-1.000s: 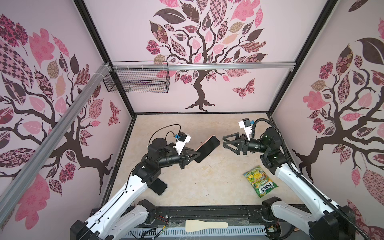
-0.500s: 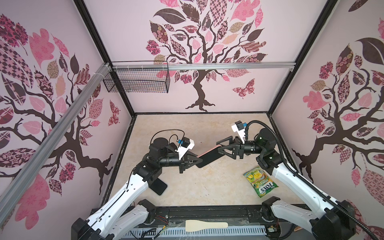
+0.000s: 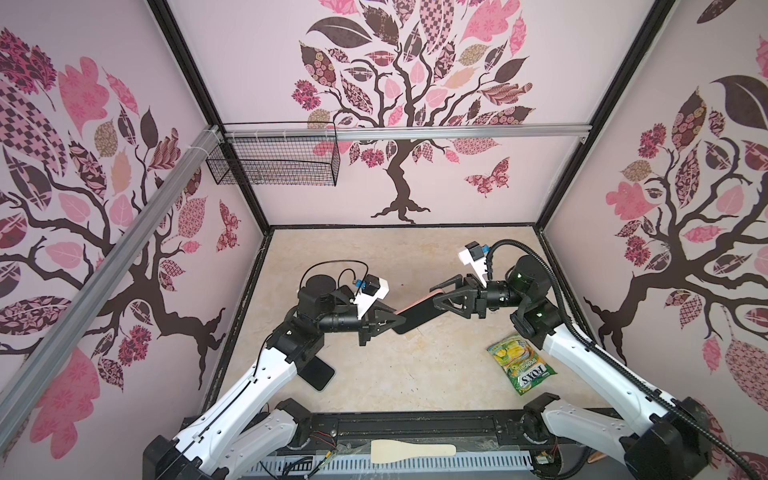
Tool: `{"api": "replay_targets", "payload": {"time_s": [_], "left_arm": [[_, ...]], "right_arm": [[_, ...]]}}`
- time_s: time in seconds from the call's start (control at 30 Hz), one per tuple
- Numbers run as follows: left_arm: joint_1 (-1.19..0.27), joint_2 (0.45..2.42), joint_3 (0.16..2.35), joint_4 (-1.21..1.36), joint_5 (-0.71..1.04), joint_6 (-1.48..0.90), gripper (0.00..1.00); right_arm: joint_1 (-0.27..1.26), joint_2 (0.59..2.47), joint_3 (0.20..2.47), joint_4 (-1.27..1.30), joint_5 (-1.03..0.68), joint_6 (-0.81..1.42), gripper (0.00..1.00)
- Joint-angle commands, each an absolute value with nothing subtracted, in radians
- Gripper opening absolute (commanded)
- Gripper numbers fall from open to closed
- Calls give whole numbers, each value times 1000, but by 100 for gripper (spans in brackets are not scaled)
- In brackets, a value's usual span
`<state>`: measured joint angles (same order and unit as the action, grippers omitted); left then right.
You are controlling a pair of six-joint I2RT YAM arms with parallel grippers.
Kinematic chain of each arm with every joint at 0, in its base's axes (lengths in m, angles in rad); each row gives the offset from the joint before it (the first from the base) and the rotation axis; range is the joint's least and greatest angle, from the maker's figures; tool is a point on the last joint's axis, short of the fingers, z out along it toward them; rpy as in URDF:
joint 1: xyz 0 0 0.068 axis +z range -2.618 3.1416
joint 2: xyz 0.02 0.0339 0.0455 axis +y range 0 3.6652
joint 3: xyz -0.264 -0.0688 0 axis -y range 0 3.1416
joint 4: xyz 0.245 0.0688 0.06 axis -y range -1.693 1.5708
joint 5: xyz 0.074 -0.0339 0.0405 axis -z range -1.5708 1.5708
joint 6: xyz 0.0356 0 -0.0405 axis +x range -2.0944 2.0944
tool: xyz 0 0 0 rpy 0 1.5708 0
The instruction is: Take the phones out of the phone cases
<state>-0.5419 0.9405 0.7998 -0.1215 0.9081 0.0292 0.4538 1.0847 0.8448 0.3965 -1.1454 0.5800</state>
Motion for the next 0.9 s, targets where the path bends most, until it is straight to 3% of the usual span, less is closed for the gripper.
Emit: {"api": "replay_targets", "payload": {"time_s": [0.0,0.87], "left_arm": [[-541,933,825,-43,930,29,0],[-546,922,804,-56,937,63,0]], "right_arm": [[465,1104,888,439,-1161,593,49],[493,1135,896,526,-1143,681,46]]}}
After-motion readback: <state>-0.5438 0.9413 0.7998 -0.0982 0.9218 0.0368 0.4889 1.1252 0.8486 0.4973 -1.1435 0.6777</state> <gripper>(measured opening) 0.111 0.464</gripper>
